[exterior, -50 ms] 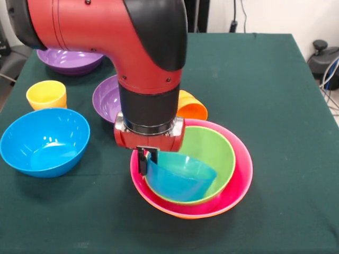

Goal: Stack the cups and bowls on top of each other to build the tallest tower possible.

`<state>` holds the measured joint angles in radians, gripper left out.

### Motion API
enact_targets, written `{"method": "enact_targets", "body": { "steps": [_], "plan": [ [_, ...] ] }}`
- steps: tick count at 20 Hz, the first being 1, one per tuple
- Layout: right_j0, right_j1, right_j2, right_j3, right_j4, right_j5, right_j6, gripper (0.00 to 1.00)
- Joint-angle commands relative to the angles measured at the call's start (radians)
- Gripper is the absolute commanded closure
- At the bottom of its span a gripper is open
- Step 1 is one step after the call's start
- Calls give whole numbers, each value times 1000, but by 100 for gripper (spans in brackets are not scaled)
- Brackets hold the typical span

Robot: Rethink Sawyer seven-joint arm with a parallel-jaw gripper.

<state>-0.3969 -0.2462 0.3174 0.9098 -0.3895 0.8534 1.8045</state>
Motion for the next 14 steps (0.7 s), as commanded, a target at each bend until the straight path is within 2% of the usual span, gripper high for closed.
{"method": "enact_targets", "body": {
  "steps": [1,14],
  "plan": [
    [35,-8,9,104,-101,-82,-170,100],
    [92,-125,-19,168,-86,-21,-99,100]
  ]
}}
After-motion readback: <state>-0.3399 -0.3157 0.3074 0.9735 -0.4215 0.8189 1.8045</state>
